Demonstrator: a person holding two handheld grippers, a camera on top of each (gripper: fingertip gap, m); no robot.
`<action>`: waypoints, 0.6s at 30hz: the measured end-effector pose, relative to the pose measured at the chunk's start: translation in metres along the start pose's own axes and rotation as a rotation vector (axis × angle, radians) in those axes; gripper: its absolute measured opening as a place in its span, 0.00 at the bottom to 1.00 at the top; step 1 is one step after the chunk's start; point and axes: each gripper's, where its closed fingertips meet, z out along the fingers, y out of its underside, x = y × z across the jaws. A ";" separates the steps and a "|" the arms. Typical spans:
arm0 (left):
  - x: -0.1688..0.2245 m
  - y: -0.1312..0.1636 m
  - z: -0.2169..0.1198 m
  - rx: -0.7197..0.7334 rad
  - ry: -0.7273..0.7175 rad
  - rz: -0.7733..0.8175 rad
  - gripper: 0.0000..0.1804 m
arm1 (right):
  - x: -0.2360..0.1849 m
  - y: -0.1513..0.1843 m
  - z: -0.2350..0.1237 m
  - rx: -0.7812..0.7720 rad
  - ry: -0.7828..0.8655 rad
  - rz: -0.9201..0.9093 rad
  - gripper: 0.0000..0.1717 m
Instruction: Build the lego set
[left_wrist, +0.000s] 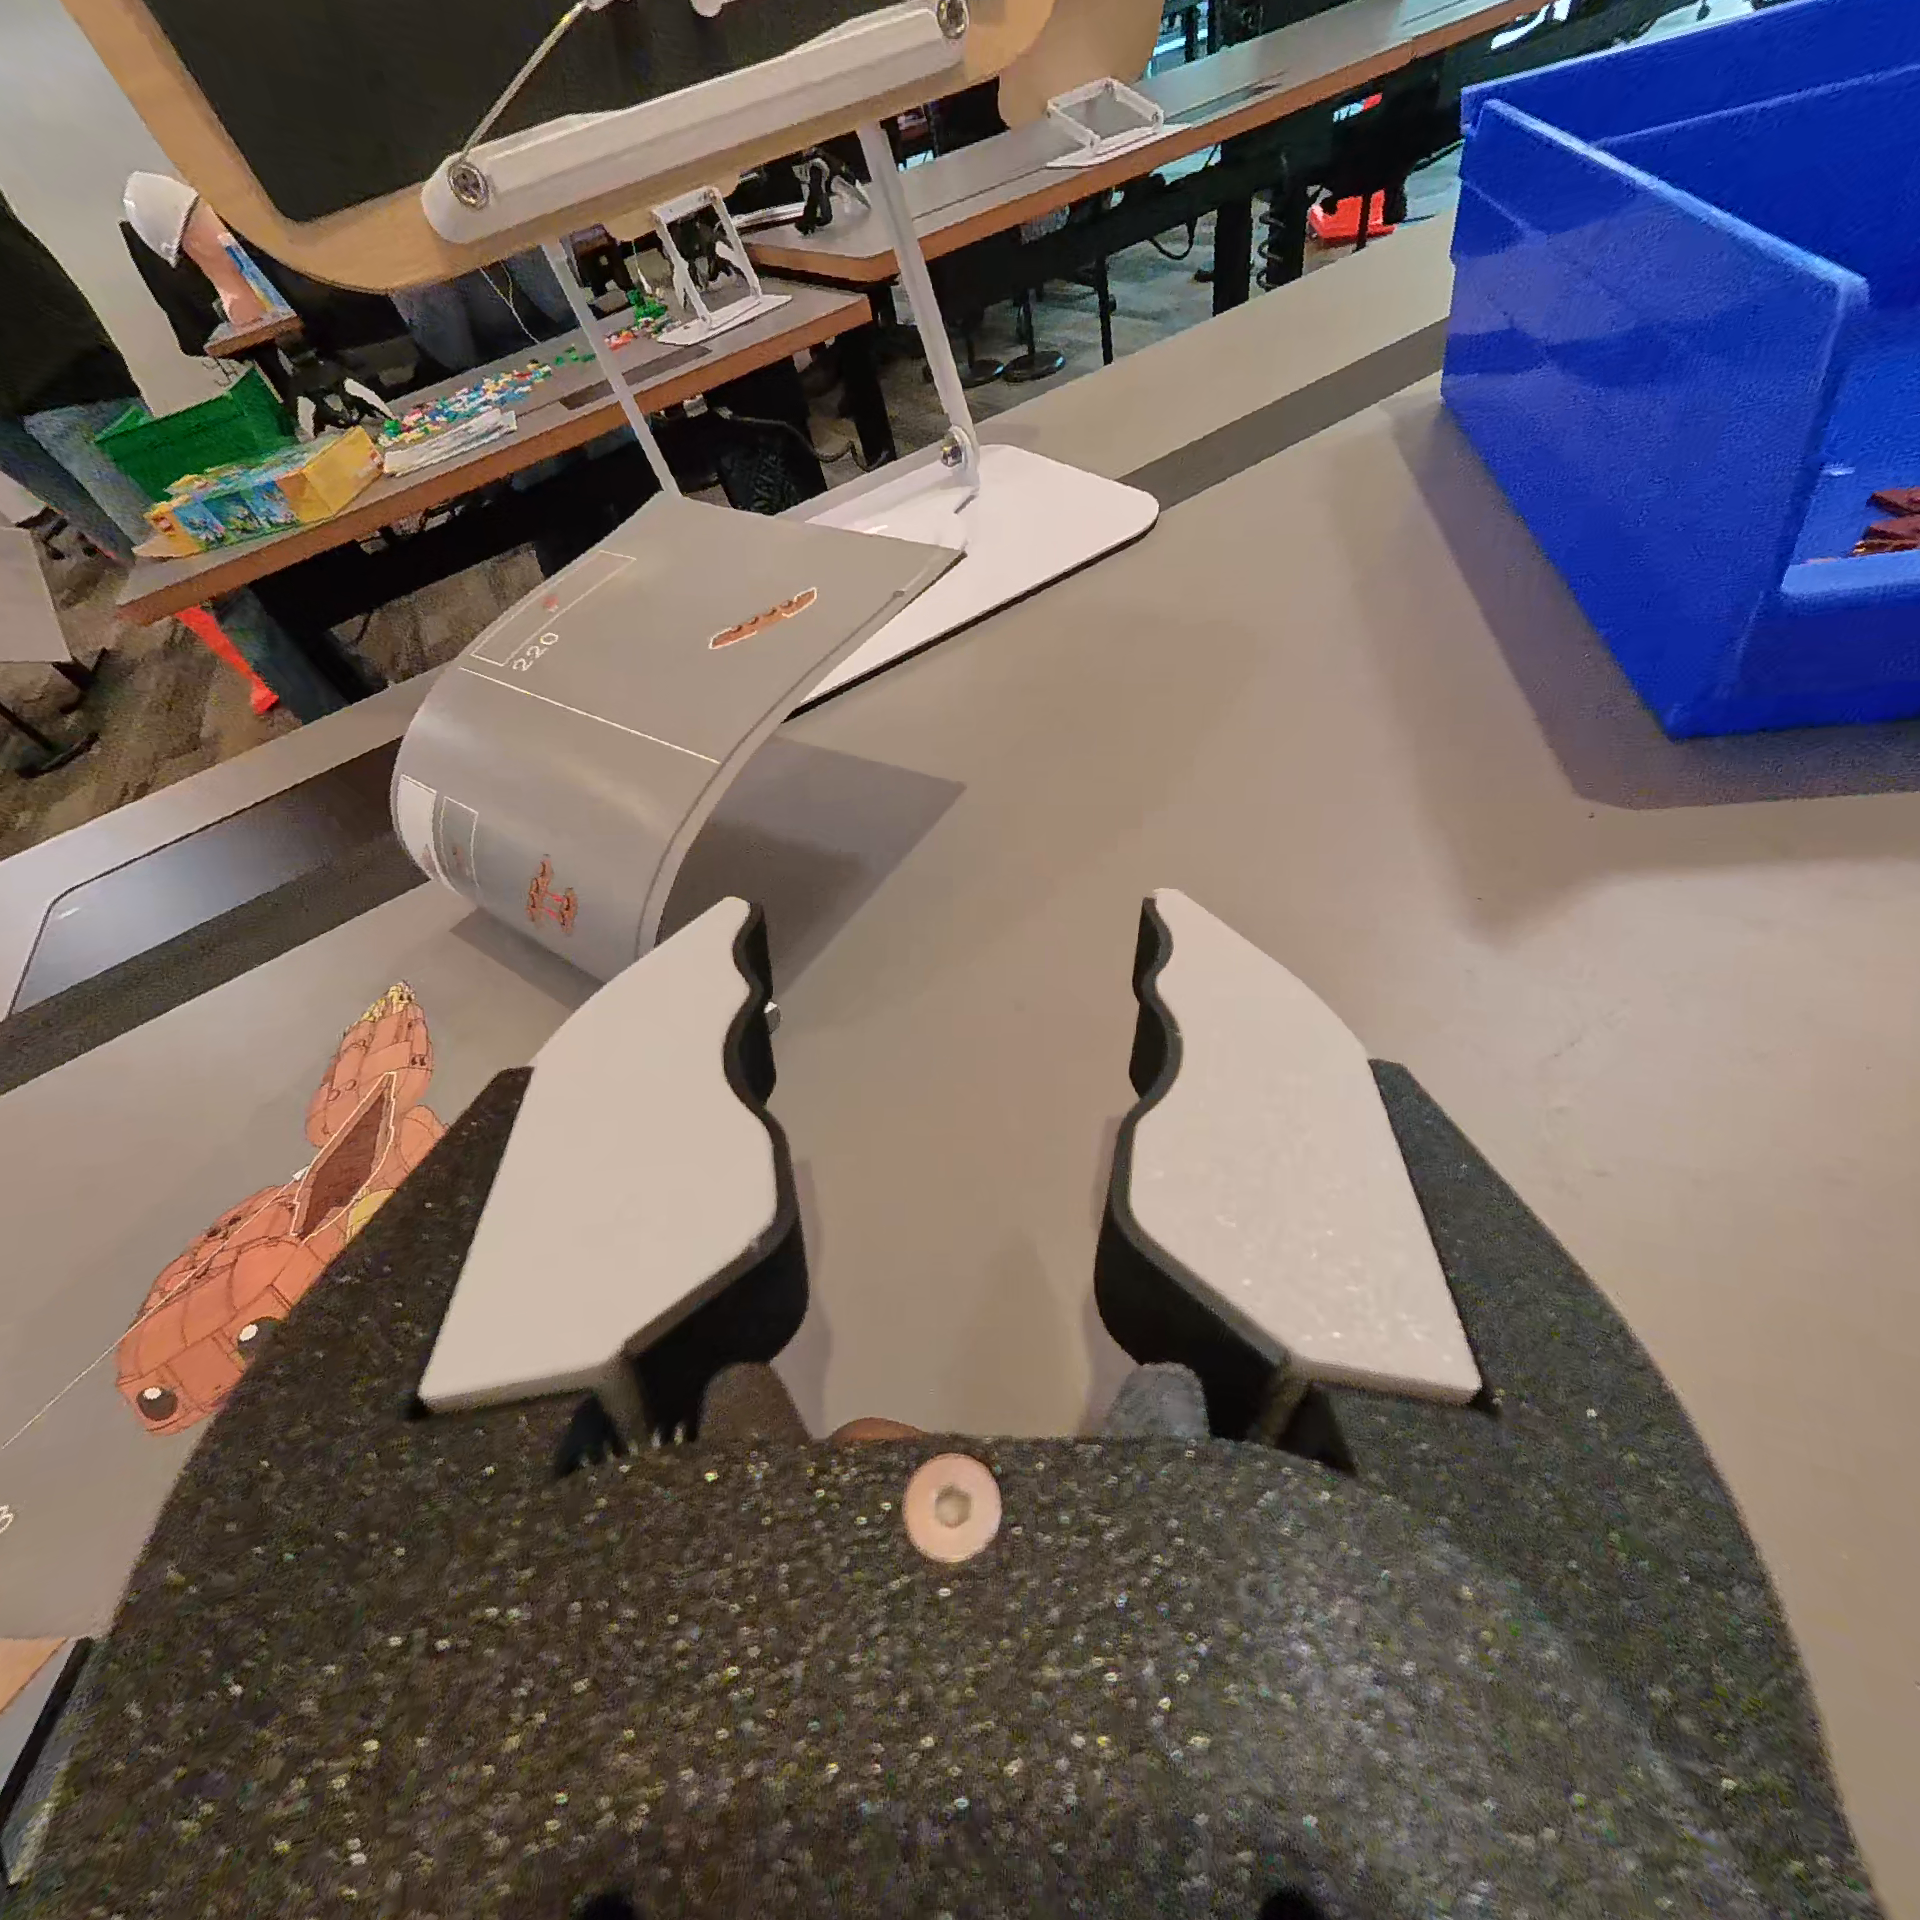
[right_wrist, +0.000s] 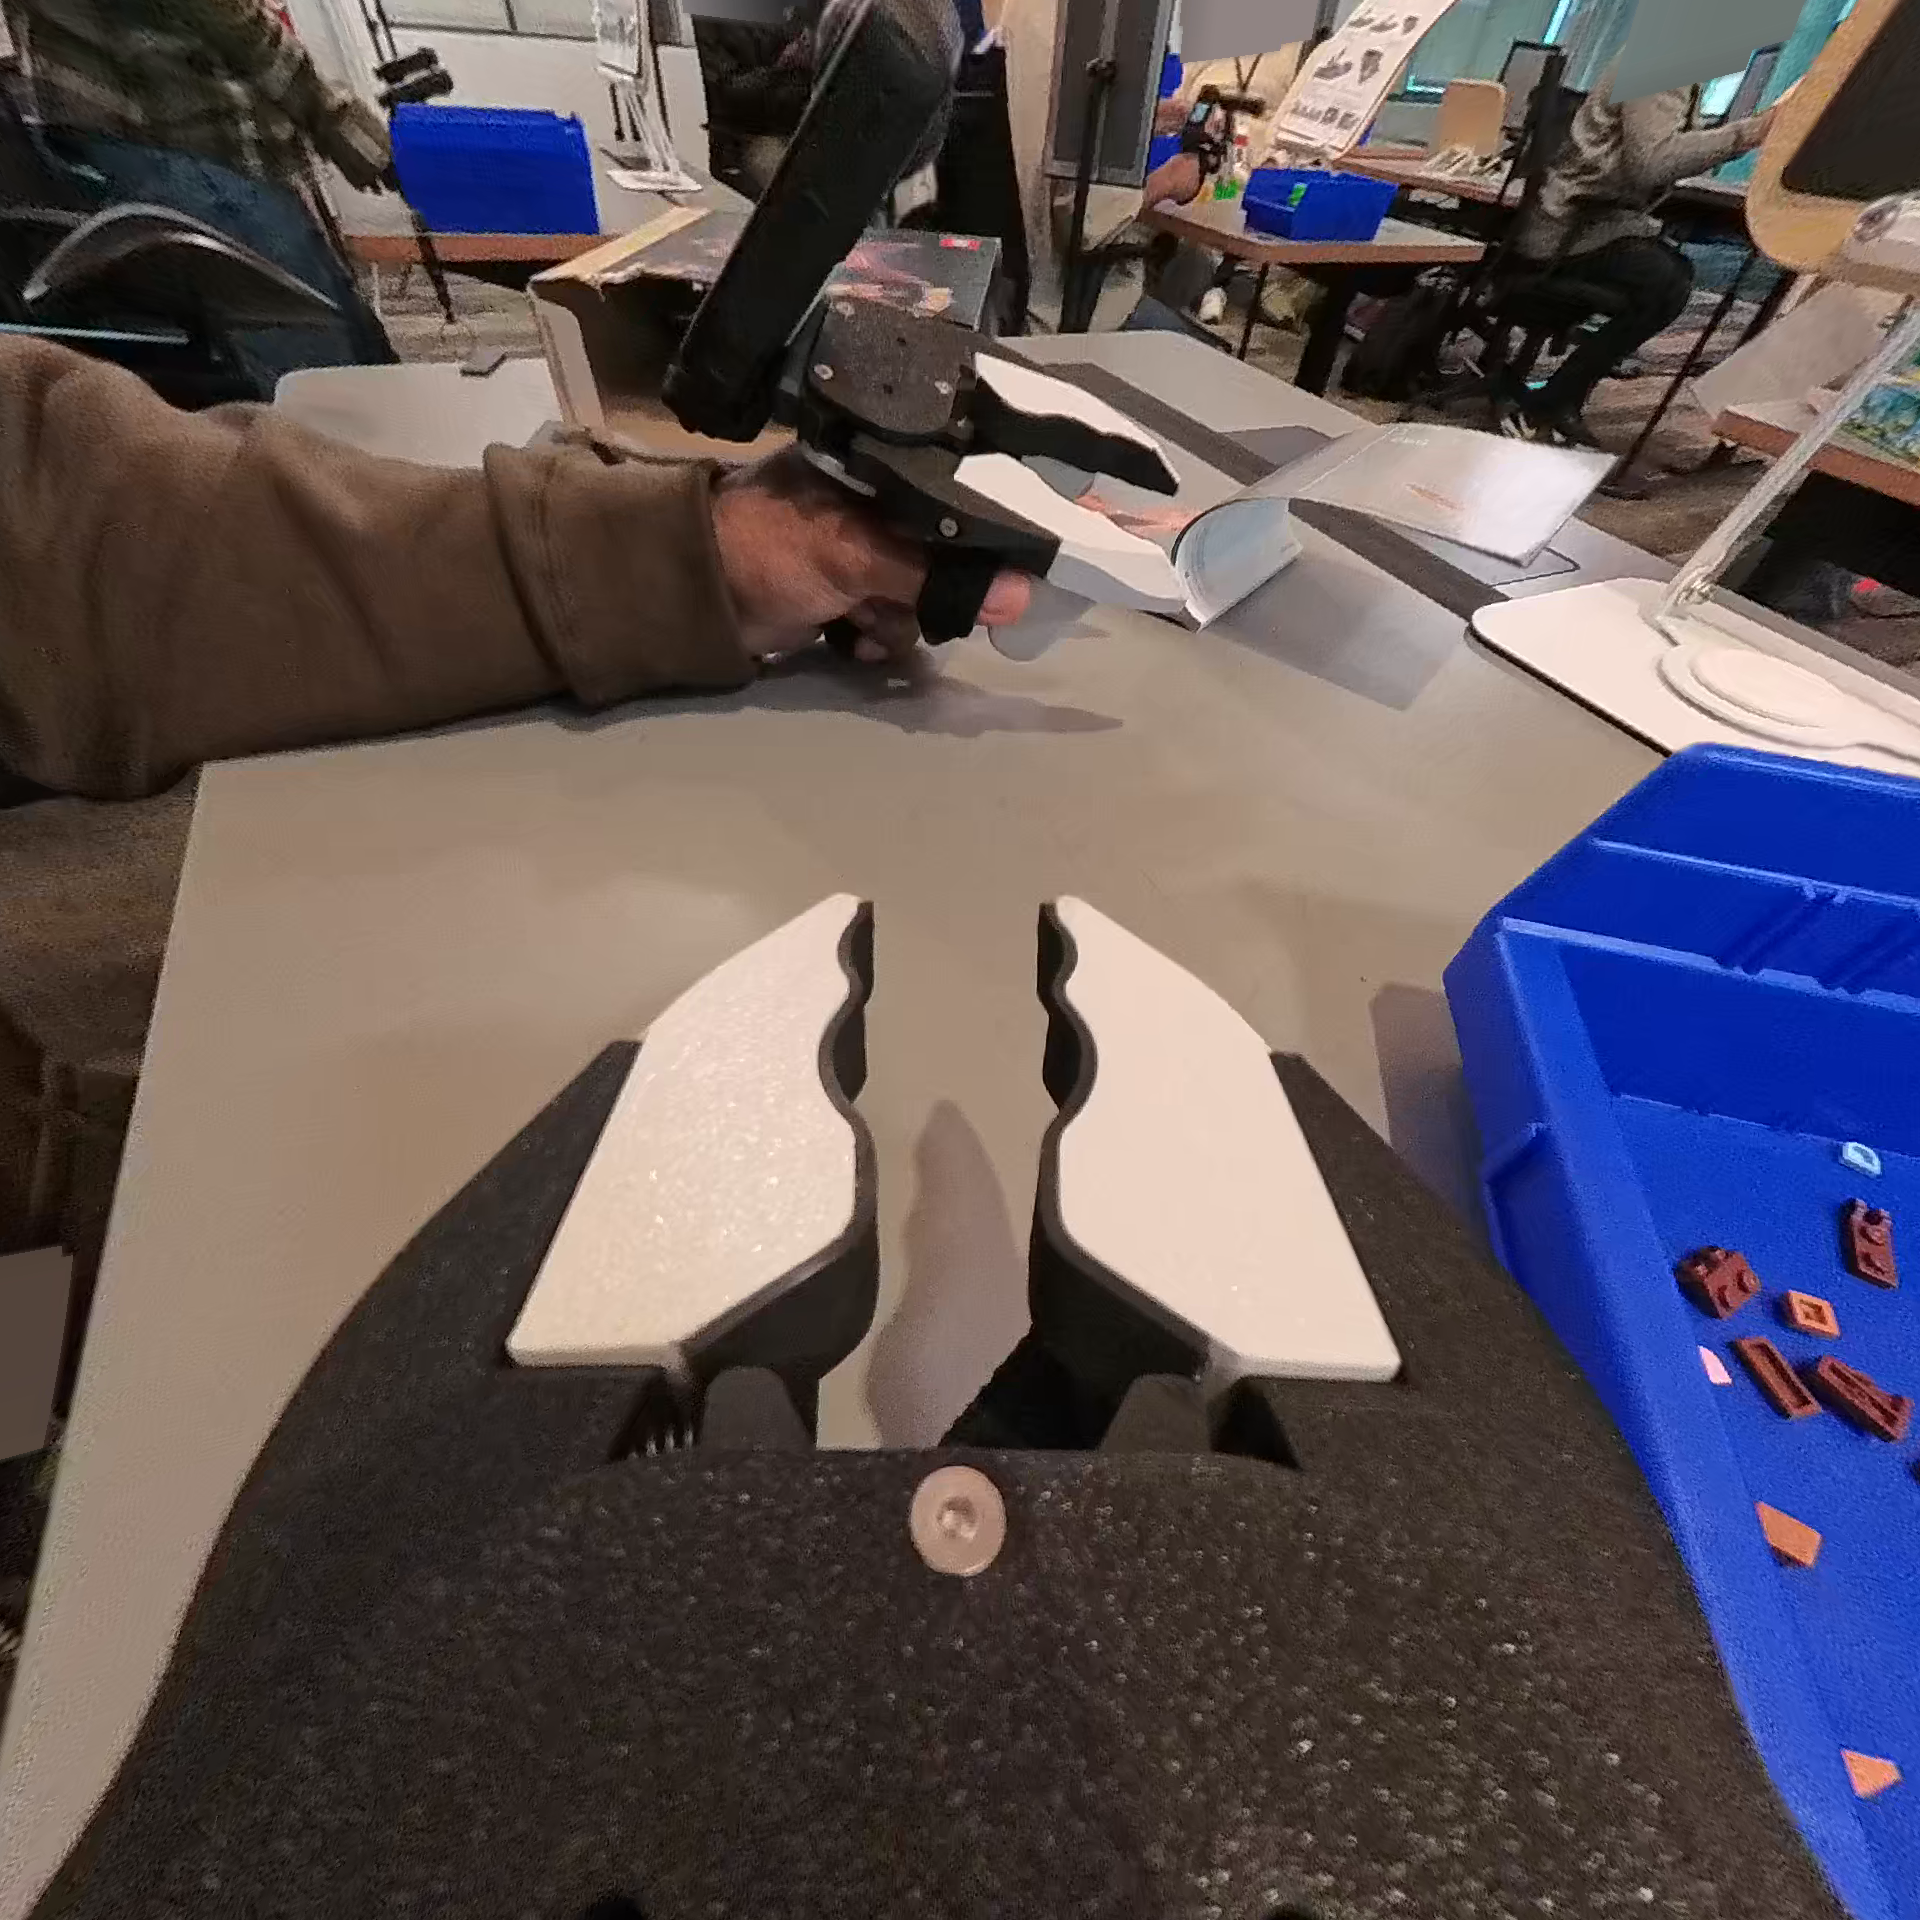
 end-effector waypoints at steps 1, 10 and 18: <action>0.000 0.000 0.000 0.000 0.000 0.000 0.37 | 0.002 0.002 -0.001 -0.006 -0.005 -0.001 0.17; -0.003 0.001 -0.002 0.002 -0.003 -0.008 0.37 | 0.012 -0.002 -0.011 0.037 -0.028 0.016 0.18; -0.006 -0.001 -0.002 0.017 0.015 -0.031 0.38 | 0.001 -0.023 0.069 -0.012 0.057 -0.044 0.18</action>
